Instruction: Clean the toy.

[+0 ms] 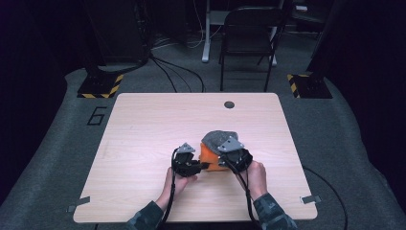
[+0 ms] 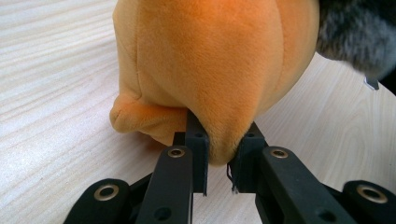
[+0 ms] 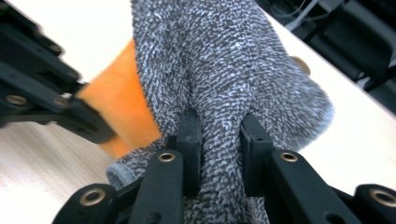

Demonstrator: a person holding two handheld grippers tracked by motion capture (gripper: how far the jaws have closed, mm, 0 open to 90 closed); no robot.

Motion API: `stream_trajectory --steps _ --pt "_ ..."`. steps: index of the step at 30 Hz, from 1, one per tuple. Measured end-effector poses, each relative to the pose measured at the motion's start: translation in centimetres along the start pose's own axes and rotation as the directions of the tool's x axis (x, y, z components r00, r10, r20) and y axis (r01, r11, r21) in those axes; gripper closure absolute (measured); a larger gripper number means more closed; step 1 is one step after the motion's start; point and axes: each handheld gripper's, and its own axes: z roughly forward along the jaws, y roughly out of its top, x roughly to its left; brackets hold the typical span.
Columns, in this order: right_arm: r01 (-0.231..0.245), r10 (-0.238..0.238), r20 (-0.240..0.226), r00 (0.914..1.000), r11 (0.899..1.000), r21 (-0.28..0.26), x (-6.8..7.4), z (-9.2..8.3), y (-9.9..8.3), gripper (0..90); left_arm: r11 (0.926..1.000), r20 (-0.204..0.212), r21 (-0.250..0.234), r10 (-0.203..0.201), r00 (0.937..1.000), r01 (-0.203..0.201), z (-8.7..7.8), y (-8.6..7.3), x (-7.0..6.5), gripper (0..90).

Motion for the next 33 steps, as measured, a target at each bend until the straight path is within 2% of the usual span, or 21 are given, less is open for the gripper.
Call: stream_trajectory --steps 5,7,9,11,14,15,16,17,19,20,23,24,26,28,29,31,33 --pt "-0.062 0.061 0.022 0.9979 0.998 0.034 -2.3 0.7 -1.5 74.0 1.0000 0.010 -0.007 0.003 0.9999 -0.003 0.1 0.0 0.1 79.8" --pt "-0.117 0.116 0.018 0.9931 0.992 0.056 -3.1 1.3 -2.4 74.0 1.0000 0.017 -0.003 0.007 0.9998 -0.007 0.1 0.0 0.1 79.7" --pt "-0.141 0.139 0.028 0.9899 0.987 0.083 -3.7 1.8 -3.0 74.0 0.9999 0.019 -0.007 0.010 0.9998 -0.009 0.1 0.0 0.1 79.7" --pt "-0.171 0.169 0.031 0.9852 0.981 0.096 -4.4 2.7 -3.9 74.0 0.9999 0.019 -0.008 0.014 0.9997 -0.014 0.1 -0.1 0.1 79.6" --pt "-0.216 0.214 0.025 0.9764 0.965 0.151 -5.1 4.1 -5.2 73.9 0.9995 0.013 -0.014 0.027 0.9996 -0.027 0.1 -0.1 0.1 79.6" --pt "-0.221 0.222 0.016 0.9750 0.958 0.182 -5.4 4.7 -5.7 73.8 0.9995 0.016 -0.016 0.026 0.9995 -0.026 0.1 -0.1 0.0 79.5" --pt "-0.219 0.221 0.009 0.9752 0.958 0.186 -5.5 5.1 -6.1 73.8 0.9995 0.016 -0.012 0.030 0.9994 -0.030 0.1 -0.1 0.0 79.5" --pt "-0.225 0.230 0.001 0.9733 0.953 0.203 -5.8 5.5 -6.5 73.8 0.9994 0.017 -0.012 0.031 0.9994 -0.031 0.1 -0.1 0.0 79.5" --pt "-0.238 0.245 -0.004 0.9696 0.947 0.216 -6.1 5.3 -6.6 73.8 0.9990 0.018 -0.019 0.041 0.9990 -0.041 0.0 -0.1 0.0 79.5" --pt "-0.238 0.242 0.004 0.9703 0.951 0.199 -6.4 4.8 -6.4 73.8 0.9989 0.019 -0.018 0.044 0.9989 -0.043 0.0 0.0 0.0 79.4" --pt "-0.269 0.270 0.010 0.9629 0.956 0.116 -7.1 2.0 -4.8 73.8 0.9988 0.019 -0.025 0.043 0.9989 -0.042 0.1 -0.1 0.0 79.2" --pt "-0.262 0.263 -0.004 0.9647 0.962 0.077 -7.2 0.6 -3.9 73.8 0.9987 0.017 -0.023 0.047 0.9988 -0.046 0.0 -0.1 0.0 79.1" --pt "-0.244 0.244 -0.018 0.9695 0.970 0.014 -6.7 -1.1 -2.6 73.8 0.9984 0.014 -0.023 0.053 0.9985 -0.052 0.1 -0.1 -0.2 79.0" --pt "-0.189 0.187 -0.045 0.9812 0.981 -0.033 -5.3 -2.8 -0.9 73.8 0.9973 0.008 -0.023 0.070 0.9975 -0.070 0.1 -0.1 -0.2 79.0" --pt "-0.169 0.166 -0.053 0.9846 0.985 -0.042 -4.6 -3.1 -0.4 73.8 0.9978 0.008 -0.023 0.063 0.9980 -0.063 0.1 -0.1 -0.3 78.9" --pt "-0.107 0.103 -0.074 0.9919 0.993 -0.044 -2.5 -3.2 0.6 73.8 0.9965 0.004 -0.015 0.082 0.9966 -0.082 0.1 0.0 -0.3 78.9" --pt "-0.059 0.057 -0.091 0.9942 0.998 -0.026 -0.8 -2.8 1.0 73.8 0.9969 0.005 -0.023 0.076 0.9971 -0.076 0.1 -0.1 -0.3 78.9"
